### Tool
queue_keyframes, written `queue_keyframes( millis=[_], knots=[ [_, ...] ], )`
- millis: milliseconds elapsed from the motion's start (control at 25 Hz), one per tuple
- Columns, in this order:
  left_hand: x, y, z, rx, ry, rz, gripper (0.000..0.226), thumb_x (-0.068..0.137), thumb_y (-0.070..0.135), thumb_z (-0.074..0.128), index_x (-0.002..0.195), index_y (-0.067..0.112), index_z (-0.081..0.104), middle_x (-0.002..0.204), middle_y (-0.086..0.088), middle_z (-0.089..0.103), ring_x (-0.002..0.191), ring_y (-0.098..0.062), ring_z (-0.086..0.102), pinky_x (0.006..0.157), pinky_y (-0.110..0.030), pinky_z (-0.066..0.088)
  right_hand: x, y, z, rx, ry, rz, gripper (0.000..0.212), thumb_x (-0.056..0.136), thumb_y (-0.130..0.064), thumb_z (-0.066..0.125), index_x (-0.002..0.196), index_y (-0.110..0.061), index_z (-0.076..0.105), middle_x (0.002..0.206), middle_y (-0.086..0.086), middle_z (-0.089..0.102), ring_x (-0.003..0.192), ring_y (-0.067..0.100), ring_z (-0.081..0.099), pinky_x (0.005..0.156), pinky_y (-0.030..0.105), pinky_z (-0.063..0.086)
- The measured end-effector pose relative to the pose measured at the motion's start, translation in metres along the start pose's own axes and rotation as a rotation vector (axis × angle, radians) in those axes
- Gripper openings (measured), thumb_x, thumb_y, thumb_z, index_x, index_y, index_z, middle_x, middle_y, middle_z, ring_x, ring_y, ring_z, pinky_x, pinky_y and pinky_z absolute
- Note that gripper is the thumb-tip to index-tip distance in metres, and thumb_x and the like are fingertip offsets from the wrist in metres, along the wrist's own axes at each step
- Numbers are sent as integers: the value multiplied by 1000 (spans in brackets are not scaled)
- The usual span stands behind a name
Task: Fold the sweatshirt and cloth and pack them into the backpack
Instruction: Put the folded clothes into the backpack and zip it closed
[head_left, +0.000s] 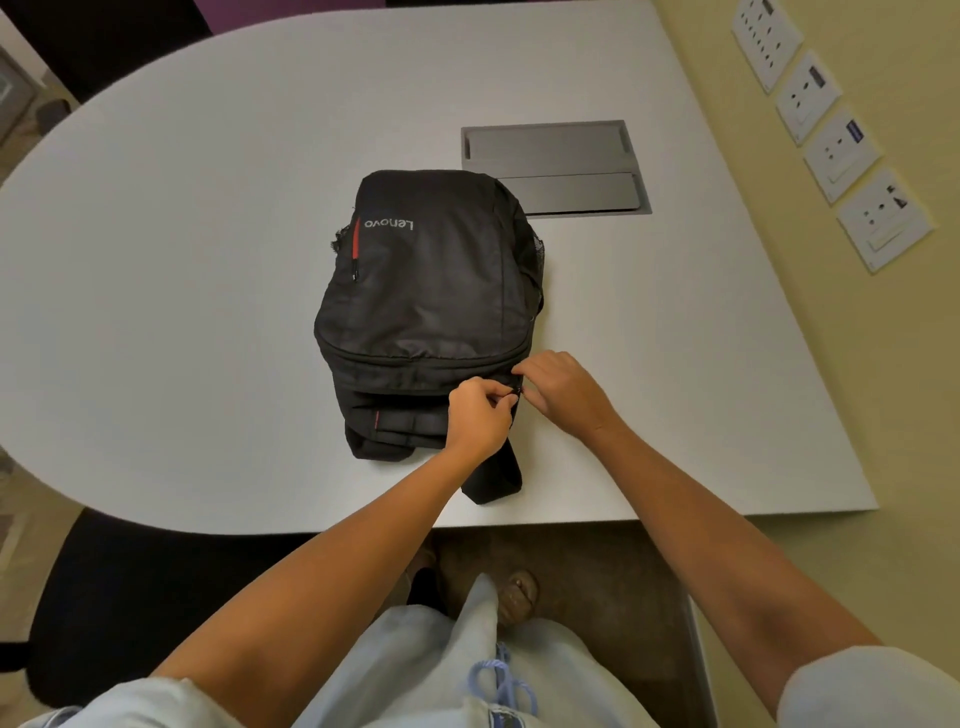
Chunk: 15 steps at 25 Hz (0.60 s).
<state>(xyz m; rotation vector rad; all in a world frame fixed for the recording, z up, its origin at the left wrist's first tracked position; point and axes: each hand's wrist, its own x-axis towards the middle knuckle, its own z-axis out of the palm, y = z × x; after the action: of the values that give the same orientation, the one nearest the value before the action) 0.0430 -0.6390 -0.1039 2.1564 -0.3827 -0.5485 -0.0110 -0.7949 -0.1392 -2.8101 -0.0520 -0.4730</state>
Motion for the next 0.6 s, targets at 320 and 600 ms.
queue_keyframes(
  millis=[320, 600],
  knots=[
    [16, 0, -28, -8, -67, -37, 7, 88, 11, 75, 84, 8, 78, 72, -6, 74, 59, -17, 72, 66, -33, 63, 17, 10, -6, 21, -73, -37, 17, 75, 4, 74, 85, -6, 65, 78, 9, 65, 68, 27, 61, 64, 31, 48],
    [13, -32, -93, 151, -114, 65, 6, 89, 15, 74, 86, 12, 77, 81, -1, 74, 53, -11, 68, 58, -18, 56, 21, 15, -5, 28, -92, -53, 17, 75, 6, 70, 81, -6, 60, 76, 8, 59, 65, 25, 55, 62, 36, 46]
  ],
)
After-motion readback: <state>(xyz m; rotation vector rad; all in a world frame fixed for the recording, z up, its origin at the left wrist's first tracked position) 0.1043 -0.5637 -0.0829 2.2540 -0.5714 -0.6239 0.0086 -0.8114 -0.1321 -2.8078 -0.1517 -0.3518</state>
